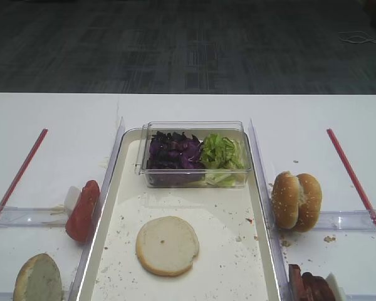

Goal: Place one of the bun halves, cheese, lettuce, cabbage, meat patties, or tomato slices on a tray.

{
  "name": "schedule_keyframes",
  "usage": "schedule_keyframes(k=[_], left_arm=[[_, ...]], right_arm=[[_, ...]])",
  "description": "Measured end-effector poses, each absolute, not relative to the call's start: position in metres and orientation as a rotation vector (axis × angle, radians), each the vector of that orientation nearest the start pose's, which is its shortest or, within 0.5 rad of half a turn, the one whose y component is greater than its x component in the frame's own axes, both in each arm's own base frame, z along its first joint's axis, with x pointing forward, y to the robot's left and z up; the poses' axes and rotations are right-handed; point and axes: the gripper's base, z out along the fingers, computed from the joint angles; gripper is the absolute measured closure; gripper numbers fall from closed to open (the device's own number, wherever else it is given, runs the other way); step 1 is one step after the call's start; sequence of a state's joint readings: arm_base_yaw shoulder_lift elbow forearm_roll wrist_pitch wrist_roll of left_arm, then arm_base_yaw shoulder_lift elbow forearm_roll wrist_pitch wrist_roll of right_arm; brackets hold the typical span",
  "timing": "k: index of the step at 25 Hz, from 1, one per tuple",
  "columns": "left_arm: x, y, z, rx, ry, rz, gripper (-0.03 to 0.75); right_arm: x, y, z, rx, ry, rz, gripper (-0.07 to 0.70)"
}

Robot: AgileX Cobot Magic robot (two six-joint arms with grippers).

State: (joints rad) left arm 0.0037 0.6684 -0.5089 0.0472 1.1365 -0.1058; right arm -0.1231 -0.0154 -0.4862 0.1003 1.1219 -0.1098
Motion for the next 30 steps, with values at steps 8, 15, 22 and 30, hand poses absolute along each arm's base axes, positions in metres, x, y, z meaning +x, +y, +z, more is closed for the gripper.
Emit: schedule_keyframes(k=[8, 15, 22, 30], left_arm=[[0.057, 0.004, 0.257, -0.133, 2.602, 0.029, 0.238], [0.032, 0.004, 0.264, -0.129, 2.43, 0.018, 0.238], [0.004, 0.004, 0.267, -0.123, 2.245, 0.008, 0.238], [-0.012, 0.004, 0.266, -0.119, 2.153, 0.003, 0.238]], right_arm=[[-0.007, 0.009, 0.269, 0.005, 2.1, -0.019, 0.402], [-0.007, 0.009, 0.269, 0.005, 2.1, -0.019, 0.402], [-0.007, 0.009, 0.269, 0.005, 2.1, -0.019, 0.402], [-0.007, 0.009, 0.269, 0.007, 2.1, -0.018, 0.402]])
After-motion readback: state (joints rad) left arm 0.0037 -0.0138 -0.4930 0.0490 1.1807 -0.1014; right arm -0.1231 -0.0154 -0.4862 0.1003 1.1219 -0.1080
